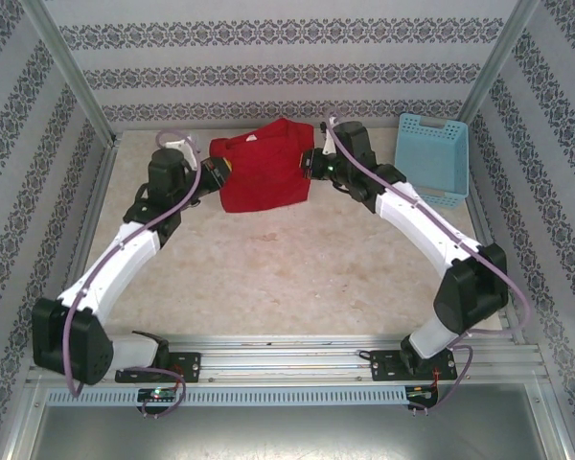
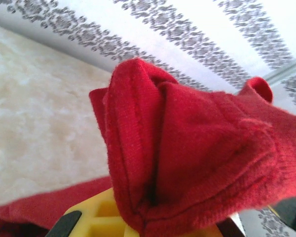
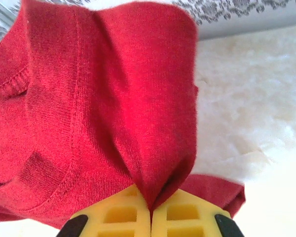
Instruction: Fold the inside-out t-shirt
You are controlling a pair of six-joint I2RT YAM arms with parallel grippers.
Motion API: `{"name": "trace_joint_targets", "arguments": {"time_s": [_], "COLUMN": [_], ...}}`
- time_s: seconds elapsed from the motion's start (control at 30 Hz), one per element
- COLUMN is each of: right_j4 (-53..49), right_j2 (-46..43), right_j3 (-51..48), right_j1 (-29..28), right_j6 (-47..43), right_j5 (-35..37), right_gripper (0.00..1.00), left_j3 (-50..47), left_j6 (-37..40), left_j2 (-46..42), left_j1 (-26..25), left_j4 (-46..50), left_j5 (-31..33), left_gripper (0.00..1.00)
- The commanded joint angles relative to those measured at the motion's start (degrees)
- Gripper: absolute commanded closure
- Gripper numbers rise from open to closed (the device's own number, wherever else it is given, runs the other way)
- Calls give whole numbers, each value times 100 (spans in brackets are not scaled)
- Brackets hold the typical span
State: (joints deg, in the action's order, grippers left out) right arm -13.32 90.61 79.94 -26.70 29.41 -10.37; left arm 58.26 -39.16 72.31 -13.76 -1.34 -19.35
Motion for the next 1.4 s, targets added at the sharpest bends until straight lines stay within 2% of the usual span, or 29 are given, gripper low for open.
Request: {"name": "trace_joint_targets", "arguments": {"time_s": [0.0, 0.23, 0.4, 0.5, 0.67, 0.8, 0.93, 1.13, 1.23, 1.27, 1.3, 1.37], "right_j4": [269, 651, 675, 752, 926, 759, 563, 585, 497, 414, 345, 189], "right_j2": [-288, -1324, -2012, -2116, -1617, -1142, -788, -293, -162, -156, -165, -235], "right_j3": [-732, -2857, -3888, -4153, -4021, -3545, -3303, -3270, -3219, -3192, -3170, -3106], "right_j1": [-100, -348, -558, -682, -696, -704, -663, -639, -628, -618, -617, -601], "right_j6": [-216, 155, 411, 504, 500, 331, 291, 343, 370, 356, 346, 264], "right_j5": [-83, -2, 111, 243, 377, 602, 931, 875, 974, 1048, 1120, 1215], "right_gripper": [100, 100, 100, 100, 100, 100, 100, 100, 95, 92, 86, 64], "left_j3": [-882, -2894, -3648, -3785, -3712, -3416, -3152, -3145, -3065, -3018, -2956, -2766], "left_j6": [57, -373, -664, -680, -538, -365, -237, -318, -348, -346, -347, -363], "left_j2": [-509, -1695, -2376, -2541, -2033, -1486, -871, -377, -318, -307, -319, -415], "left_j1": [57, -145, -426, -658, -735, -738, -731, -726, -717, -712, -700, -638], "left_j4": [-395, -616, -385, -270, -193, 6, 102, 40, 193, 301, 464, 1007], "left_j5": [-527, -1071, -1144, -880, -329, 319, 670, 773, 884, 925, 994, 1305], "left_gripper": [100, 100, 100, 100, 100, 99, 93, 82, 72, 66, 63, 62]}}
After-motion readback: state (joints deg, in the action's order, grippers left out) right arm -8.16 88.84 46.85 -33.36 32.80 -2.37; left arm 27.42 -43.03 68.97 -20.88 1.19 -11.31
